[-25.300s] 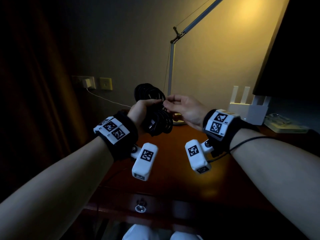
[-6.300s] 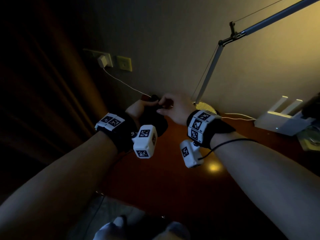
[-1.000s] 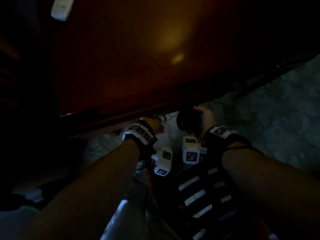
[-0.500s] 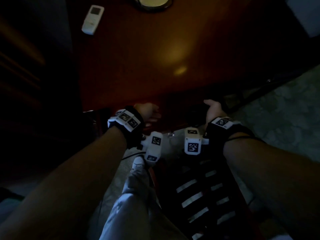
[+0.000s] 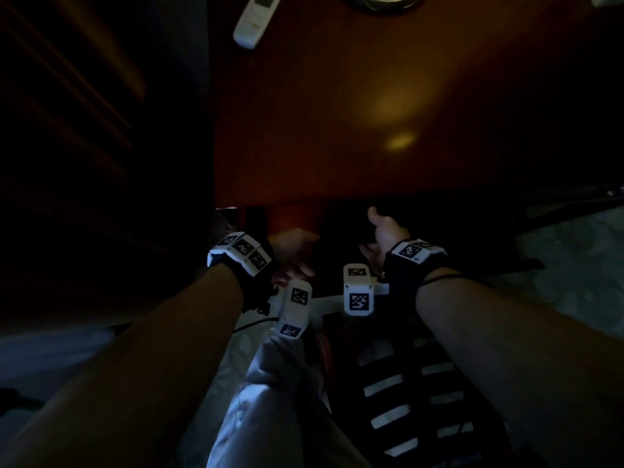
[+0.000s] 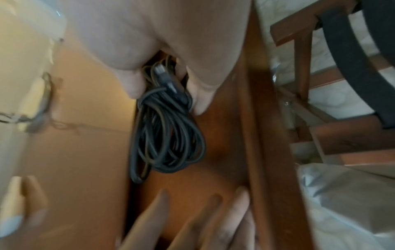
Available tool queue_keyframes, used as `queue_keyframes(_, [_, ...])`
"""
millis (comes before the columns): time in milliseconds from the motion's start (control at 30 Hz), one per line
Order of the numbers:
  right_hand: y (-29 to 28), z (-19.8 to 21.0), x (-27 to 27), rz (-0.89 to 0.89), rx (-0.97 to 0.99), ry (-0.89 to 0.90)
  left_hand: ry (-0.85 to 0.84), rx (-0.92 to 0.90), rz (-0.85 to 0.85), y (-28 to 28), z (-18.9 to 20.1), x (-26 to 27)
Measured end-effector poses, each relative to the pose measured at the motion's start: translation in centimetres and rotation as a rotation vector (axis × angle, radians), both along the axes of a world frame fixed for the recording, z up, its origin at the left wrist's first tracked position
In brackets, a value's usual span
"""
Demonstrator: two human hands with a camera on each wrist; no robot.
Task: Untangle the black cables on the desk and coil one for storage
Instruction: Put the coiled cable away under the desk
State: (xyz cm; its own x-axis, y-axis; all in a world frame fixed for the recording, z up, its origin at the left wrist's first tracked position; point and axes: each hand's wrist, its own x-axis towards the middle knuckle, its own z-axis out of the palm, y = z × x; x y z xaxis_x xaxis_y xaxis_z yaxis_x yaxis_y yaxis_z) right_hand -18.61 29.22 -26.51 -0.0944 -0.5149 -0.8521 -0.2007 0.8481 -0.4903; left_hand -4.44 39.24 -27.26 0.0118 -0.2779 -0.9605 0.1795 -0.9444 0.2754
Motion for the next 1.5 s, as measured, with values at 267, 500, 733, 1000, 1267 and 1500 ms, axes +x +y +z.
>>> queue_keyframes(267, [0.6,-2.8,0.7,-0.017,0.056,-0.171,-0.015,-0.093,0.222,-1.0,-1.4,0.5])
queue_keyframes(500, [-0.2,-4.3,0.5,0.203,0.043,-0.035,-0.265,-0.203,0.282,-1.8,-3.8,-0.1])
queue_keyframes(733, [-1.7,-2.9,0.4,0.582,-0.338,0.343,-0.486,-0.280,0.283,-2.0,-4.8,0.3])
queue_keyframes(1000, [-2.9,-3.9,2.0,0.680,-0.338,0.351,-0.576,-0.163,0.256,-1.6,-6.8,2.1])
queue_keyframes(1267, [-3.1,-3.2,2.3,0.646,-0.187,0.338,-0.555,-0.190,0.156,-1.5,-6.1,2.1])
queue_keyframes(1500, [-1.6,-2.1,0.6,0.609,-0.157,0.396,-0.462,-0.180,0.339,0.6,-2.2,1.6])
